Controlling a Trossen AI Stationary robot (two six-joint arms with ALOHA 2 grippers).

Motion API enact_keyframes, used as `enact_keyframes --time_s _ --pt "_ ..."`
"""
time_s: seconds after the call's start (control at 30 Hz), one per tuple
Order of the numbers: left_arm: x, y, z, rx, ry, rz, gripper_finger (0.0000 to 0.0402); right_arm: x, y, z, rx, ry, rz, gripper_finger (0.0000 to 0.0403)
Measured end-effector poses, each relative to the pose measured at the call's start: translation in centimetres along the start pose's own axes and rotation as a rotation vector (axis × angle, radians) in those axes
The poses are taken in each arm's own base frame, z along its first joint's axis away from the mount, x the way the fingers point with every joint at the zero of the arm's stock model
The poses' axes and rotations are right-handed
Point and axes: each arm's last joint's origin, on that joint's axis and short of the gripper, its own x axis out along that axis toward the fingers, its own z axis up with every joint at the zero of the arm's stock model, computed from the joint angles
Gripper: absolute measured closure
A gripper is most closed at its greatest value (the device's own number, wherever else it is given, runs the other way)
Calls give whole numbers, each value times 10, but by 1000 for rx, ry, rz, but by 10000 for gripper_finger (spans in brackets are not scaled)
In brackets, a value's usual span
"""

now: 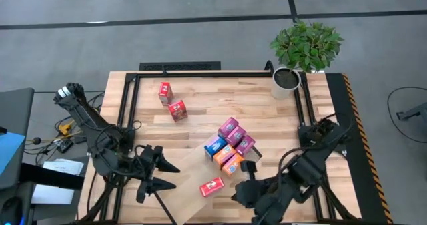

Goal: Stack cereal on shelf
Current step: Put the bottom red cereal box onto the shelf

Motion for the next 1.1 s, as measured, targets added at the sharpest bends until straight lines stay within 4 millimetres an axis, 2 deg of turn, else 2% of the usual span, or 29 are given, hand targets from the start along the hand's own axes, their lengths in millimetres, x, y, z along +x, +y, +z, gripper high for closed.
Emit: enact_keyframes --time_s 0.13,0.27,0.43,0.6,0.8,1.1 --pt "0 4 -3 42 12 60 123 24 5 -6 12 50 -26 387" --pt "10 11 -10 66 27 118 123 38 6 -9 12 76 -47 387" --pt "27 18 -21 42 109 98 123 38 0 -9 7 98 -68 367" --pt "44 26 -26 0 164 65 123 40 -6 -9 -31 120 -87 371" --pt "49 31 -19 -9 158 53 123 40 -8 -9 -45 127 -91 386" --pt "57 36 -24 -12 190 47 123 42 -12 -7 -60 118 -109 369"
